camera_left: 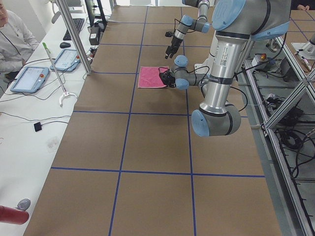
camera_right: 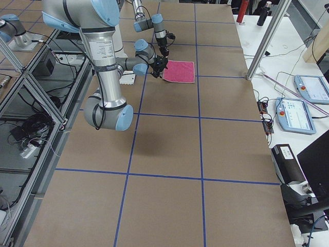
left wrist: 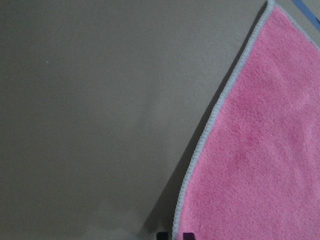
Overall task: Fold towel twice with both arms
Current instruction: 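Lower both grippers and pinch the towel's two nearer corners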
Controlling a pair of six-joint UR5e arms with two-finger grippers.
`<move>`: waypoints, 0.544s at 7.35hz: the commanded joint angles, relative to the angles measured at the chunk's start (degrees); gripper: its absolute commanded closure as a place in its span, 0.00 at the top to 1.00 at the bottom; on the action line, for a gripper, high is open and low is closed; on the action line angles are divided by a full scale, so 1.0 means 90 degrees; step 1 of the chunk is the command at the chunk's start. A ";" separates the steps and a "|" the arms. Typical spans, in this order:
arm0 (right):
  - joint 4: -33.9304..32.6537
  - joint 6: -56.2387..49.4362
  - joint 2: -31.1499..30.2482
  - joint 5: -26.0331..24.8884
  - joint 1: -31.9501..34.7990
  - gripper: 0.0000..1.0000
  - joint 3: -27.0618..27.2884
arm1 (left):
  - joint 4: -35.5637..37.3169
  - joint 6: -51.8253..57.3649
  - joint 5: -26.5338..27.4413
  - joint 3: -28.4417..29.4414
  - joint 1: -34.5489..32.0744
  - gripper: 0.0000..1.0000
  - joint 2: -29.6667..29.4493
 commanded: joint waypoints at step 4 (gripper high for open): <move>-0.0019 0.0983 0.0118 -0.0219 -0.0309 0.61 -0.0463 | 0.0000 0.0000 0.0042 -0.0022 0.0046 0.00 0.0029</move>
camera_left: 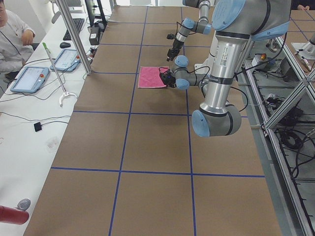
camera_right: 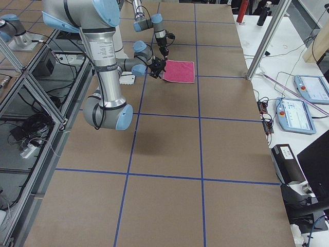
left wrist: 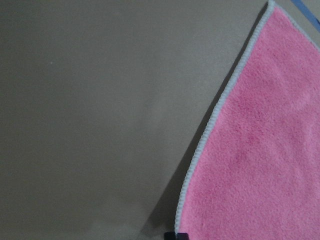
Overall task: Fold towel twice with both arms
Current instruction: 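Lower both grippers and pinch the towel's two nearer corners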
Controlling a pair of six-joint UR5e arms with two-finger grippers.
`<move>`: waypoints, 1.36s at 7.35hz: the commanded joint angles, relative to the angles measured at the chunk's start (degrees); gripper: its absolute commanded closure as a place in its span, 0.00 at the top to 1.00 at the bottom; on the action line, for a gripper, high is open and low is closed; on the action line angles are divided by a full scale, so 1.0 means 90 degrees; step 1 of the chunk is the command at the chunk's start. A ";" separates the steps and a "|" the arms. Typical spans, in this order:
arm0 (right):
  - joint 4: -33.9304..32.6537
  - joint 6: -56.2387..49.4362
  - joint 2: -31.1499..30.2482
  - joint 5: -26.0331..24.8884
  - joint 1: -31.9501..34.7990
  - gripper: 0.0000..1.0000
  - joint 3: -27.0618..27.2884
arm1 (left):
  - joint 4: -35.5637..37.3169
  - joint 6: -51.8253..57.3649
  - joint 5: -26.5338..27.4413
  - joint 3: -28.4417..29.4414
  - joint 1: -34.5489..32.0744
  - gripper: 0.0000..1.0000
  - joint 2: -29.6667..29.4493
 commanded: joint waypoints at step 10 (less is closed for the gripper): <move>-0.0265 0.0050 0.0402 0.0000 0.0055 0.44 -0.0501 | -0.0010 0.0000 0.0034 -0.0020 0.0016 0.00 0.0010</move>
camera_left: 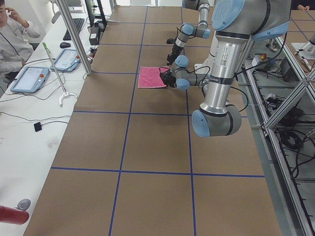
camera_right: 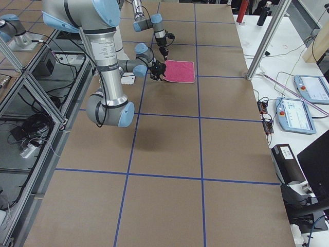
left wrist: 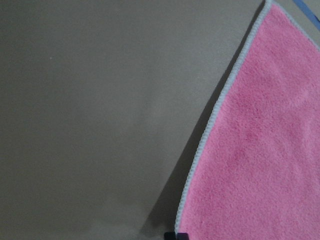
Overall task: Fold towel twice with both arms
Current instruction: 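Lower both grippers and pinch the towel's two nearer corners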
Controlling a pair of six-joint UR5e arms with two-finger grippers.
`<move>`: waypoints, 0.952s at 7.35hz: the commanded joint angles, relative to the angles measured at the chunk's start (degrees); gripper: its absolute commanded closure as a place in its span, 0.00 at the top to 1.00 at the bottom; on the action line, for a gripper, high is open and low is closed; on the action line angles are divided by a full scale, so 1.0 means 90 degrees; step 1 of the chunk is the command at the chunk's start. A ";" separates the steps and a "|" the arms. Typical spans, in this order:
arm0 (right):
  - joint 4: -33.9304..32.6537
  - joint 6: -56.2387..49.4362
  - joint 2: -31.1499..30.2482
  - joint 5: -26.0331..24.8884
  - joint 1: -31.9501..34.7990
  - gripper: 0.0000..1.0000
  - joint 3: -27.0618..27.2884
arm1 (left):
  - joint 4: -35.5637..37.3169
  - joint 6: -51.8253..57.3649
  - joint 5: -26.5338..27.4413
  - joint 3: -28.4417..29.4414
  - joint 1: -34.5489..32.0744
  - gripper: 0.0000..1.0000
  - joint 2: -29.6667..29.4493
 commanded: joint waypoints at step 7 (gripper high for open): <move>-0.0047 -0.0317 0.0247 0.0031 0.0070 0.23 -0.0270 | 0.0000 -0.0010 0.0000 -0.0002 0.0000 0.00 0.0003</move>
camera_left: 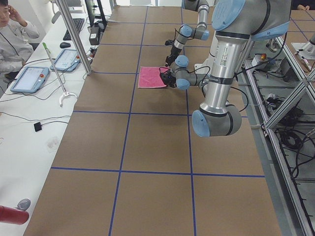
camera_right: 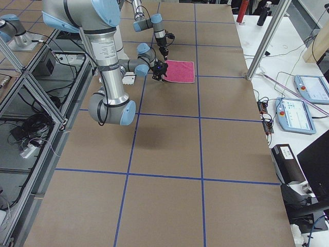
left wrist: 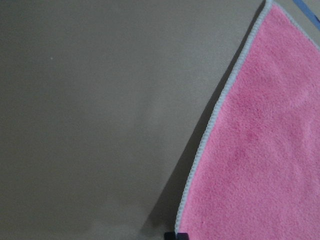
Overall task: Fold towel twice with both arms
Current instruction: 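Lower both grippers and pinch the towel's two nearer corners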
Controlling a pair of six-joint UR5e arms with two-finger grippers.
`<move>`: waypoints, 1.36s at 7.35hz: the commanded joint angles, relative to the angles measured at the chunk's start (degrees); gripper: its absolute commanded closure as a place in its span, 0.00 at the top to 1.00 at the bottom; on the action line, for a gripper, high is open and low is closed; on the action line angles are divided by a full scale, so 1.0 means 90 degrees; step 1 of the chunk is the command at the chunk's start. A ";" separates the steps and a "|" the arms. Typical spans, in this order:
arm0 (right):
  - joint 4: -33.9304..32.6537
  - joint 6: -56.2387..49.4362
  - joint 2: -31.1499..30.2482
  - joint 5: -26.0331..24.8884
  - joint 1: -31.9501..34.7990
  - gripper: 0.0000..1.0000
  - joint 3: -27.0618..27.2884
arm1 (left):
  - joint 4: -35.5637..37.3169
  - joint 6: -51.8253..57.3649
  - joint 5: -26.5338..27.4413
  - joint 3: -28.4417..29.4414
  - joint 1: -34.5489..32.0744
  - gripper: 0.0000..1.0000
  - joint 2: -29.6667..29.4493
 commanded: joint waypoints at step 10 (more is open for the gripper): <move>0.0038 -0.0037 -0.0089 -0.0006 0.0117 0.00 0.0613 | 0.0000 0.0021 -0.0058 -0.0292 -0.0010 0.00 -0.0010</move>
